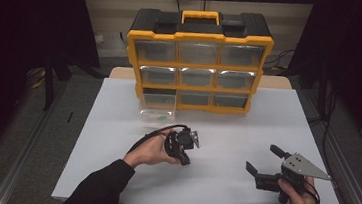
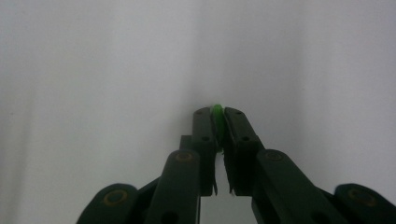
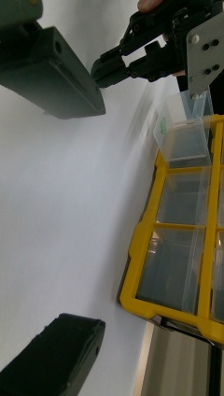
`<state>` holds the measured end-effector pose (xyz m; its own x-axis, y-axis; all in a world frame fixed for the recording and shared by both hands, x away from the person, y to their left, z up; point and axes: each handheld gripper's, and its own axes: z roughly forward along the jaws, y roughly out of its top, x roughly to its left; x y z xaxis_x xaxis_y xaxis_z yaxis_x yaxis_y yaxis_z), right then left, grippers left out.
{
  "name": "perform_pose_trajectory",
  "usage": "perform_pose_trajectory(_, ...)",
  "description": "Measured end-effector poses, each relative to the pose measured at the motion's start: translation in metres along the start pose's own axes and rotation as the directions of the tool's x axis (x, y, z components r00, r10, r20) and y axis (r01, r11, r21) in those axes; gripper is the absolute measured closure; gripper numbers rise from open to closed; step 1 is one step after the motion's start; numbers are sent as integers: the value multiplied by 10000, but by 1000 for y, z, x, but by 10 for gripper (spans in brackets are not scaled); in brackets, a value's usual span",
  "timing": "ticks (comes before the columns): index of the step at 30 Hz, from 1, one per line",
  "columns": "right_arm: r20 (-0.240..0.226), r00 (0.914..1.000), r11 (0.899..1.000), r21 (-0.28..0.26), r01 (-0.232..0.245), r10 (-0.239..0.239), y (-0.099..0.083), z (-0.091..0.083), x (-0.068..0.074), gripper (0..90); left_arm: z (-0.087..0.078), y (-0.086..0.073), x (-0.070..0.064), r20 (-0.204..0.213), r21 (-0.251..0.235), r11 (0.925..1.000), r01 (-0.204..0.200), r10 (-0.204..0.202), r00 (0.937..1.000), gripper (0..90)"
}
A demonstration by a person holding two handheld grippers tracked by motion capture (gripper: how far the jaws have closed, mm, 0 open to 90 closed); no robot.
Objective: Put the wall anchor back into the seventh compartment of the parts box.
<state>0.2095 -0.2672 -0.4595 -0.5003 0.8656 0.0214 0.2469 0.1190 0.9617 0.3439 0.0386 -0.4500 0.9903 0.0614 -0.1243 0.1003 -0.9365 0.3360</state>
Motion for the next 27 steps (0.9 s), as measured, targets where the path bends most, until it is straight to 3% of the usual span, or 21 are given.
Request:
perform_pose_trajectory(3, -5, 10000, 10000, -2, -2, 2, 0, 0, 0, 1, -1, 0, 2, 15, 44, 10000, -11, 11, 10000, 844)
perform_pose_trajectory(6, -5, 10000, 10000, -5, 0, 0, 0, 0, 0, 1, 1, -3, 2, -79, -282, 9992, 268, -270, 9996, 844)
perform_pose_trajectory(7, -13, 10000, 10000, -15, 15, -15, 0, 0, 0, 1, -1, -2, 3, 168, -181, 9995, 270, -267, 9995, 845)
perform_pose_trajectory(10, -2, 10000, 10000, -4, 2, -2, 0, 0, 0, 1, -1, -3, 4, 113, -172, 9994, 309, -307, 9995, 846)
perform_pose_trajectory(11, -2, 10000, 10000, -10, 4, -4, 0, 0, 0, 1, -1, -3, 3, 134, -252, 9981, 570, -567, 9983, 845)
perform_pose_trajectory(13, -13, 10000, 10000, -13, 9, -9, 0, 0, 0, 1, -2, -3, 6, 116, -238, 9987, 443, -440, 9990, 845)
perform_pose_trajectory(15, -4, 10000, 10000, -14, 2, -2, 0, 0, 0, 1, -2, -4, 7, 267, -686, 9933, 924, -908, 9955, 845)
perform_pose_trajectory(16, -8, 10000, 10000, -8, 14, -14, 0, 0, 0, 1, -4, -5, 10, 159, -505, 9967, 635, -627, 9979, 845)
perform_pose_trajectory(17, -8, 10000, 10000, -13, 18, -18, 0, 0, 0, 1, -2, -6, 10, 32, -829, 9938, 743, -743, 9972, 845)
perform_pose_trajectory(18, -9, 10000, 10000, -18, 21, -21, 0, 0, 0, 1, -5, -6, 9, 169, -706, 9933, 915, -905, 9957, 845)
perform_pose_trajectory(25, -6, 10000, 10000, -18, 23, -23, 0, 0, 0, 1, -15, -9, 11, -165, -1365, 9870, 846, -876, 9960, 845)
perform_pose_trajectory(27, 0, 10000, 10000, -26, 11, -11, 0, 0, 0, 1, -18, -10, 11, -184, -1547, 9826, 1029, -1070, 9941, 845)
